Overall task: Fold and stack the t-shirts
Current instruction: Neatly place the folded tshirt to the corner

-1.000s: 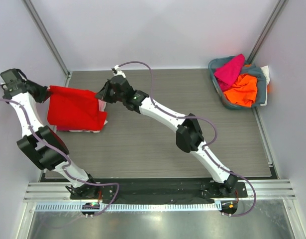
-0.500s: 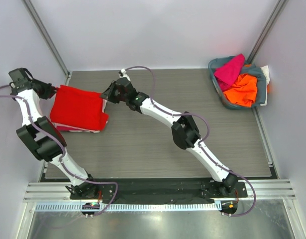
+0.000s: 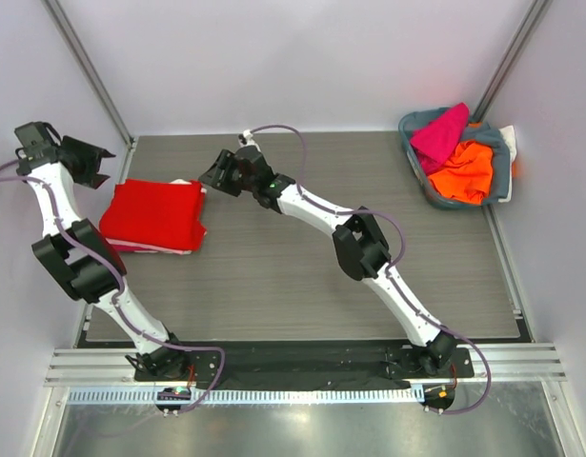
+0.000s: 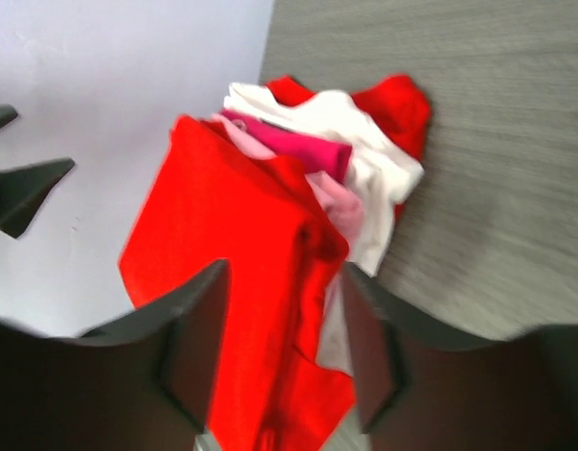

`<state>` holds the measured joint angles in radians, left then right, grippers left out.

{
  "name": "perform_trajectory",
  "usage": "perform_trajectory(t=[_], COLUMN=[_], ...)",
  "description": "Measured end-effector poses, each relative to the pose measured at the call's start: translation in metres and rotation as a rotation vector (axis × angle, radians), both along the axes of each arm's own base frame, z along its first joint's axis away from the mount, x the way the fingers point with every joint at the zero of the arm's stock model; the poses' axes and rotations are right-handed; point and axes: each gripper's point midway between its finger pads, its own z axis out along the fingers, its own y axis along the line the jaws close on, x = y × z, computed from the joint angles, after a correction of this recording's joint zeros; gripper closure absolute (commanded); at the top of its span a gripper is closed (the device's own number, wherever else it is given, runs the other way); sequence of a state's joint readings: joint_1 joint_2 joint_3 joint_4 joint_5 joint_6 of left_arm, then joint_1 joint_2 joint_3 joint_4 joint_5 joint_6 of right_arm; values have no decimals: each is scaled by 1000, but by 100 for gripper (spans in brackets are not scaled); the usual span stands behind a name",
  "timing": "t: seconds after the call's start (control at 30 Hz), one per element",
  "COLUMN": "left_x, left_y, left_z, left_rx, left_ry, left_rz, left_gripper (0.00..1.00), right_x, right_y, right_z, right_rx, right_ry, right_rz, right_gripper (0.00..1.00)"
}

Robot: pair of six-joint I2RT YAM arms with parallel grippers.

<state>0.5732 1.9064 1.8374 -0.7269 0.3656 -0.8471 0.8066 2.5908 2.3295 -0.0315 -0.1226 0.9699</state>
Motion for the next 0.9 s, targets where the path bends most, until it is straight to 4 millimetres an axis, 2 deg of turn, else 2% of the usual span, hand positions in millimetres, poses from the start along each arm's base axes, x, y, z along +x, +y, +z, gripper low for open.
perform_trajectory(t=[0.13, 0.17, 0.2, 0.3, 0.43, 0.57, 0.67, 0.9], left_x=[-7, -8, -11, -14, -19, -39, -54, -79], left_y=[-17, -21, -29, -44, -53, -62, -62, -38], left_z=[7, 9, 12, 18, 11, -4, -7, -28], left_rx=[-20, -28, -39, -83, -124, -163, -193, -229], left_ry=[-42, -58, -88, -155, -205, -214, -255, -353], left_rz=[-62, -78, -103, -154, -175, -140, -101, 62], left_gripper=[41, 41, 42, 45, 45, 44, 44, 44], right_x=[-12, -14, -19, -31, -47, -62, -75, -99], right_y=[-12, -17, -20, -38, -73, -107, -125, -143], right_z=[-1, 2, 7, 24, 49, 62, 58, 25], right_rx=[-38, -42, -42, -39, -24, -10, -1, -24], right_ry=[13, 16, 19, 23, 16, 2, 7, 63], right_rz=[31, 39, 51, 87, 101, 95, 97, 115], right_gripper=[67, 71, 81, 92, 97, 98, 99, 99])
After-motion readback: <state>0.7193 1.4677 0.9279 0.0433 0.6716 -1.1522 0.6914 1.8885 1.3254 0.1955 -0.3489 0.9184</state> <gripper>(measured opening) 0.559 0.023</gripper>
